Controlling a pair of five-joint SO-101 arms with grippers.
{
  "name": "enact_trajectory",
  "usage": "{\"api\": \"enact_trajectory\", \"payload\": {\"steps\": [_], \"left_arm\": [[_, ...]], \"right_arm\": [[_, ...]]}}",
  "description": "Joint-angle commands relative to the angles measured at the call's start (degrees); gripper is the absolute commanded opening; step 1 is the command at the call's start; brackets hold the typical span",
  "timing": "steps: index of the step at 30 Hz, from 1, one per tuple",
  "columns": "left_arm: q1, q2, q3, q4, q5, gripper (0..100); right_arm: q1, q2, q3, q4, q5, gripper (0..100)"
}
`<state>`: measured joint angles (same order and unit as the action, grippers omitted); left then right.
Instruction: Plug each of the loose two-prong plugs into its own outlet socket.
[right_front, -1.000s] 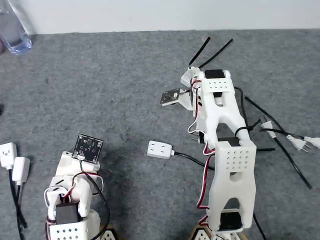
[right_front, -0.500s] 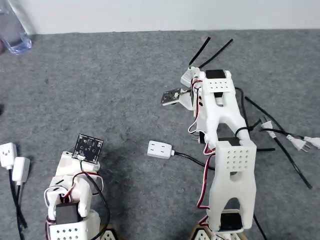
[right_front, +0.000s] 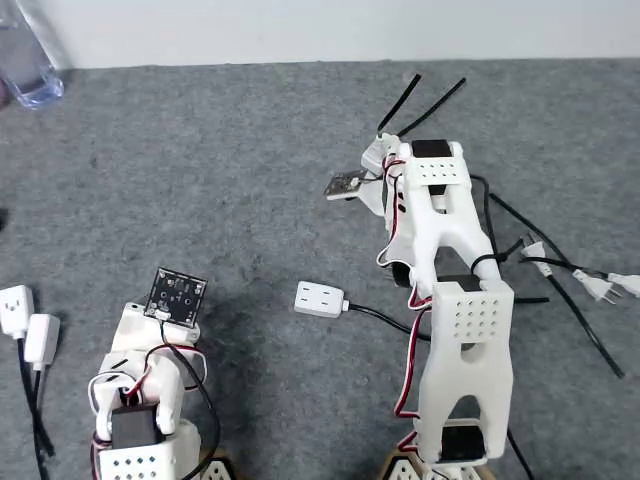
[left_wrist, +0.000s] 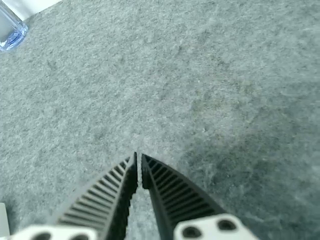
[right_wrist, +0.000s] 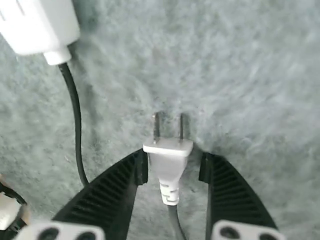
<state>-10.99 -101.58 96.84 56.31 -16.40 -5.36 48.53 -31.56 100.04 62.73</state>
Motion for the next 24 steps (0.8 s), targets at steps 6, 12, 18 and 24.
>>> {"api": "enact_trajectory", "payload": {"steps": [6,12,18,24], "left_arm": [[0.26,0.00,-0.22,-0.09,-0.44,2],[0.26,0.00,-0.22,-0.09,-0.44,2],[0.26,0.00,-0.22,-0.09,-0.44,2],[0.26,0.00,-0.22,-0.09,-0.44,2]], "right_arm": [[1.01,-2.15,-2.90,0.22,-5.10,19.7],[0.92,-10.59,-2.90,0.22,-10.55,19.7],[0.92,-18.33,-2.64,2.51,-14.86,19.8],[0.92,-23.08,-0.09,2.77,-18.02,19.8]]}}
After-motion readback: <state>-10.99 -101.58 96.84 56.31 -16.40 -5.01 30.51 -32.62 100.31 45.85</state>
